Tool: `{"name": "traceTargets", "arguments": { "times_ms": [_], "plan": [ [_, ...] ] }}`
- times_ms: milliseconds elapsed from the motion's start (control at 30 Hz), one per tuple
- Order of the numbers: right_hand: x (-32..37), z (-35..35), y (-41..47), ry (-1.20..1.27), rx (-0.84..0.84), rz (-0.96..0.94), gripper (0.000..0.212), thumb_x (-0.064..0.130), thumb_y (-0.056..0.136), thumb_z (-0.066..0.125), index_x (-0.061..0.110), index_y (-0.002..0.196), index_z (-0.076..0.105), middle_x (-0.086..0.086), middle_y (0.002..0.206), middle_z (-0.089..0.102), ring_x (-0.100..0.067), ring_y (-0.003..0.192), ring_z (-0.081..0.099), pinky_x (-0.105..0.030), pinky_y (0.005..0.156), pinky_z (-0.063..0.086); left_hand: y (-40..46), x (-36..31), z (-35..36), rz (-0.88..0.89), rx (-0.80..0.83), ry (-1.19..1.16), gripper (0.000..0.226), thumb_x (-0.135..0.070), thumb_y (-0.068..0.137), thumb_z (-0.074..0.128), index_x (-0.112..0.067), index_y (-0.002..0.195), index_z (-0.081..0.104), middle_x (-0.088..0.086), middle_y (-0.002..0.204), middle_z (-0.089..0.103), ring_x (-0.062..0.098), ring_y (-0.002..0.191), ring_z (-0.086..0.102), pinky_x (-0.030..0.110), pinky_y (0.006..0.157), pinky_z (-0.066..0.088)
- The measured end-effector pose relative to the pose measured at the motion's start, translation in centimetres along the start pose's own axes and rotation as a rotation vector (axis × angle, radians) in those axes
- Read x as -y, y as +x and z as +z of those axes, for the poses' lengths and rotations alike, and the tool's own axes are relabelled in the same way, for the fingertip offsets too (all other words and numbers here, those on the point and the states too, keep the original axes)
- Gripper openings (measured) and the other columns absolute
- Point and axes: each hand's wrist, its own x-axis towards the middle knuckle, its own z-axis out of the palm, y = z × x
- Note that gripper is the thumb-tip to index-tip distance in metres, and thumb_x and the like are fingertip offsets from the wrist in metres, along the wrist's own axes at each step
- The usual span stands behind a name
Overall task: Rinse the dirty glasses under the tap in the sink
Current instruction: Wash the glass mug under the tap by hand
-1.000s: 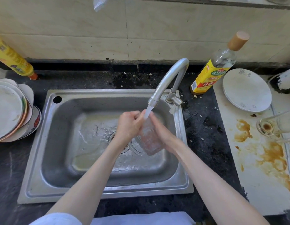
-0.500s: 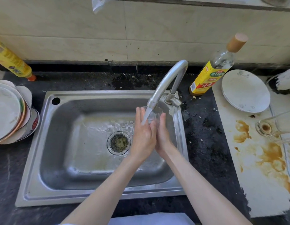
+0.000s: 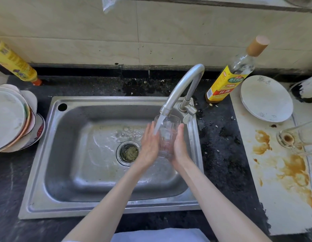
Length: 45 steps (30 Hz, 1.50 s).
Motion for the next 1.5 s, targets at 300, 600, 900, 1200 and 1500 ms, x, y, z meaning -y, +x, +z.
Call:
{"name": "traceTargets", "arguments": {
  "times_ms": [300, 600, 900, 1200, 1500],
  "plan": [
    [-0.2, 1.5, -1.5, -0.242, -0.093, -0.152, 0.084, 0.075, 0.084, 0.029, 0.003, 0.117, 0.057, -0.013, 0.107, 0.064, -0.025, 0.097, 0.060, -0.044, 0.091, 0.048, -0.7, -1.3, -1.8, -0.229, -0.357, 0.208, 0.036, -0.026, 0.101, 0.026, -0.006, 0.112, 0.053, 0.021, 0.108, 0.060, 0.038, 0.102, 0.053, 0.032, 0.068, 0.026],
    [-0.1, 1.8, -1.5, -0.339, -0.161, -0.115, 0.073, 0.052, 0.088, 0.051, 0.016, 0.144, 0.022, -0.001, 0.144, 0.037, -0.018, 0.130, 0.039, -0.027, 0.103, 0.031, -0.5, -1.7, -2.8, -0.217, -0.344, 0.291, 0.044, -0.034, 0.102, 0.020, -0.002, 0.099, 0.050, 0.023, 0.098, 0.061, 0.032, 0.081, 0.050, 0.033, 0.068, 0.031],
    [-0.3, 0.2, 0.8, 0.378, 0.122, 0.254, 0.082, 0.074, 0.086, 0.015, 0.016, 0.097, 0.071, -0.010, 0.099, 0.072, -0.023, 0.093, 0.067, -0.039, 0.082, 0.050, -2.1, -4.4, -1.3, 0.075, -0.111, -0.015, 0.033, -0.027, 0.100, 0.032, -0.016, 0.130, 0.042, 0.010, 0.116, 0.058, 0.016, 0.104, 0.054, 0.025, 0.079, 0.040],
    [-0.8, 0.5, -0.2, 0.302, 0.174, 0.187, 0.043, 0.031, 0.099, 0.038, 0.007, 0.134, 0.046, -0.016, 0.139, 0.049, -0.031, 0.127, 0.046, -0.031, 0.077, 0.049, -2.0, -2.9, -0.4, 0.250, -0.047, 0.169, 0.061, -0.051, 0.094, 0.012, -0.023, 0.147, 0.021, -0.008, 0.156, 0.011, 0.008, 0.144, -0.003, 0.037, 0.119, 0.002],
    [-1.6, 0.3, -0.2, 0.293, 0.368, 0.158, 0.069, 0.063, 0.086, 0.032, 0.016, 0.131, 0.055, -0.003, 0.120, 0.064, -0.018, 0.108, 0.063, -0.042, 0.097, 0.046, -0.8, -4.0, -2.2, -0.167, -0.021, -0.078, 0.060, -0.048, 0.099, 0.015, -0.019, 0.149, 0.001, 0.000, 0.156, 0.013, 0.016, 0.141, 0.017, 0.032, 0.111, 0.015]
  ]
}}
